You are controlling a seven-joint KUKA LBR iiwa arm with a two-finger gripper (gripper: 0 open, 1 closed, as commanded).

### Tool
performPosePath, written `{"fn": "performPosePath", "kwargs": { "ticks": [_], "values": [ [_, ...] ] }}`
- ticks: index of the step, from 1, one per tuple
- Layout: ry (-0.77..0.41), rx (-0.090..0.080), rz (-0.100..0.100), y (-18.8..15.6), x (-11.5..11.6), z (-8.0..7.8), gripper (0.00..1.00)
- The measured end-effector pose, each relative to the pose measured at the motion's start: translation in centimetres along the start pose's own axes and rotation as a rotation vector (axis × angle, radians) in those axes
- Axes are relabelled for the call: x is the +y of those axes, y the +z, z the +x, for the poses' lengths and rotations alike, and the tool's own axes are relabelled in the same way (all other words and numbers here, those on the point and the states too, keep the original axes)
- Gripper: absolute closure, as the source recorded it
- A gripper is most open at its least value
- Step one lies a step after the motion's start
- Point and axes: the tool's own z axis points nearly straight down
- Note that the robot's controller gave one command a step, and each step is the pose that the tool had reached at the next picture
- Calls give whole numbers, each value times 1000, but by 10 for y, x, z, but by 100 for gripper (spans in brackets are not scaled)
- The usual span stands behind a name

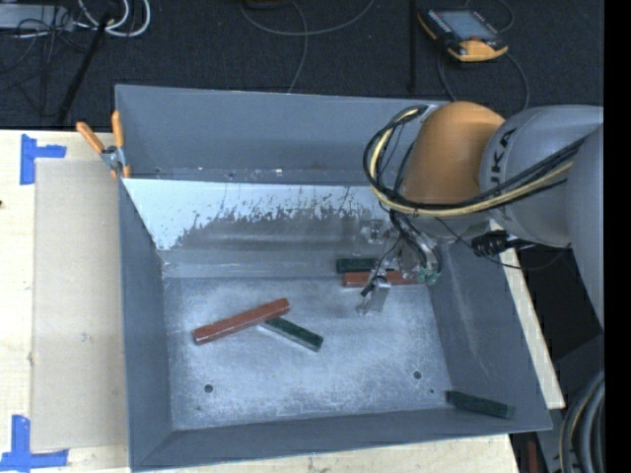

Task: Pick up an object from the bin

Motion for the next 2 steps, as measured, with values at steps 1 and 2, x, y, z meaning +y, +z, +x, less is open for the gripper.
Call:
{"fn": "performPosePath", "kwargs": {
  "ticks": [1, 2],
  "values": [
    [-21, 4, 3, 45, -15, 3, 0],
    [88, 3, 3, 39, -39, 1, 0]
  ]
}}
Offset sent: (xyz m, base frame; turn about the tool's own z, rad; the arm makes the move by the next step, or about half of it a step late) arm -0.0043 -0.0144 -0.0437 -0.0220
